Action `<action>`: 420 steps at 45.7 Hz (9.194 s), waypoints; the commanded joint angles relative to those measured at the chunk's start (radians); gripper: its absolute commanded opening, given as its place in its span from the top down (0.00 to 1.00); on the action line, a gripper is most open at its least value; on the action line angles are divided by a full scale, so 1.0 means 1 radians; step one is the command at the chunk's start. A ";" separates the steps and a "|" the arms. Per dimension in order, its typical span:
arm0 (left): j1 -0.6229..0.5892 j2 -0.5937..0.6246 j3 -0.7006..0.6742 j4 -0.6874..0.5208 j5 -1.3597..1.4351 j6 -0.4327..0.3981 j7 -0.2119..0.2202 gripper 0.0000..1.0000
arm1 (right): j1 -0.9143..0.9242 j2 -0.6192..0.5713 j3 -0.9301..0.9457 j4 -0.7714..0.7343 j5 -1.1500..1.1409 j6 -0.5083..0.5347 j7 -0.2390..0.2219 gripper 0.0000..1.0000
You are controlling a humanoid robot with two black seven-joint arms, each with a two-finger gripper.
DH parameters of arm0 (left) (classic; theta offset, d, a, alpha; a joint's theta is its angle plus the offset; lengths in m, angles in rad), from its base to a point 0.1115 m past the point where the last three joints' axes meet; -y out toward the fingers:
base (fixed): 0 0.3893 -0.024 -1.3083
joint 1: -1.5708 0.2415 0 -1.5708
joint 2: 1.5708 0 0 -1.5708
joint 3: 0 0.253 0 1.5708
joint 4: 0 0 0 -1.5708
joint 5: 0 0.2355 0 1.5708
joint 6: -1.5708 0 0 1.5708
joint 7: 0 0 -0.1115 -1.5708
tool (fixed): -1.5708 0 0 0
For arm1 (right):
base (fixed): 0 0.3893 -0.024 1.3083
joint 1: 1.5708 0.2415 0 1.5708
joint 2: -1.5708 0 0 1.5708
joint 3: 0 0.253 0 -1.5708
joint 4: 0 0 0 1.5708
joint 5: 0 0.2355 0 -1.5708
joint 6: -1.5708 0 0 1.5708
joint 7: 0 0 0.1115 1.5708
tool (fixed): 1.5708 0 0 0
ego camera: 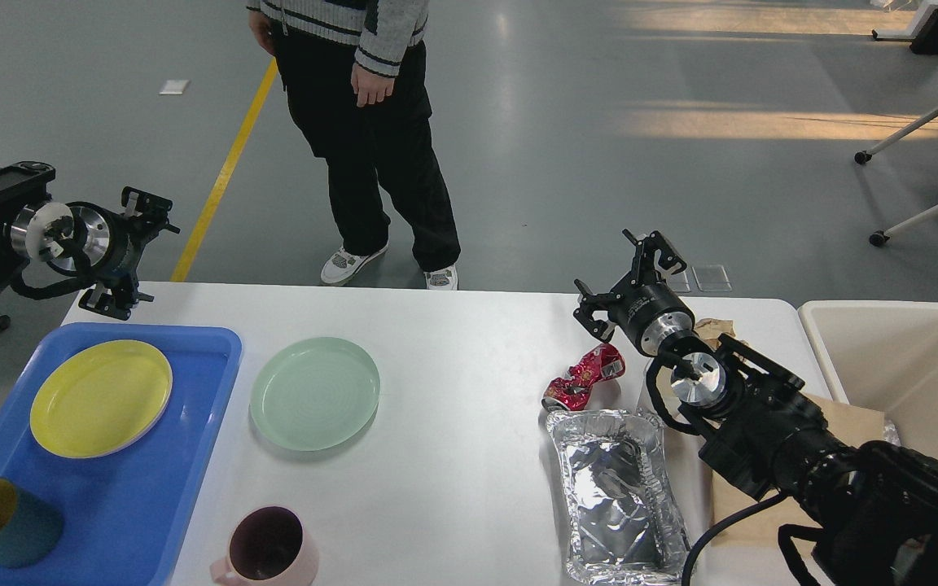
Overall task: Tidy desktop
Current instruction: 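Raise the left gripper and swing it toward the pale green plate, then lower the left gripper past the green plate toward the pink mug, then grasp the pink mug with the left gripper, then carry the pink mug toward the blue tray with the left gripper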
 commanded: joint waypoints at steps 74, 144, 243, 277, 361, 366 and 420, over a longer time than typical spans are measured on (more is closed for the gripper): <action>-0.239 -0.011 0.186 -0.728 0.003 -0.050 -0.005 0.03 | 0.000 0.001 0.000 0.000 0.000 0.000 0.000 0.00; -0.201 -0.053 0.272 -0.912 0.005 0.005 -0.015 0.04 | -0.001 -0.001 0.000 0.000 0.000 0.000 0.000 0.00; -0.066 -0.114 0.284 -0.841 0.003 -0.024 -0.097 0.72 | 0.000 -0.001 0.000 0.000 -0.001 0.000 0.000 0.00; -0.092 -0.007 0.290 -0.840 0.003 -0.228 -0.092 0.93 | 0.000 -0.001 0.000 0.000 0.000 0.000 0.000 0.00; -0.121 0.070 0.292 -0.818 0.006 -0.380 -0.072 1.00 | 0.000 0.001 0.000 0.000 0.000 0.000 0.000 0.00; -0.144 0.105 0.293 -0.818 0.006 -0.400 -0.045 1.00 | 0.000 -0.001 0.000 0.000 0.000 0.000 0.000 0.00; -0.239 0.427 0.292 -0.694 0.006 -0.544 0.130 1.00 | -0.001 -0.001 0.000 0.000 0.000 0.000 0.000 0.00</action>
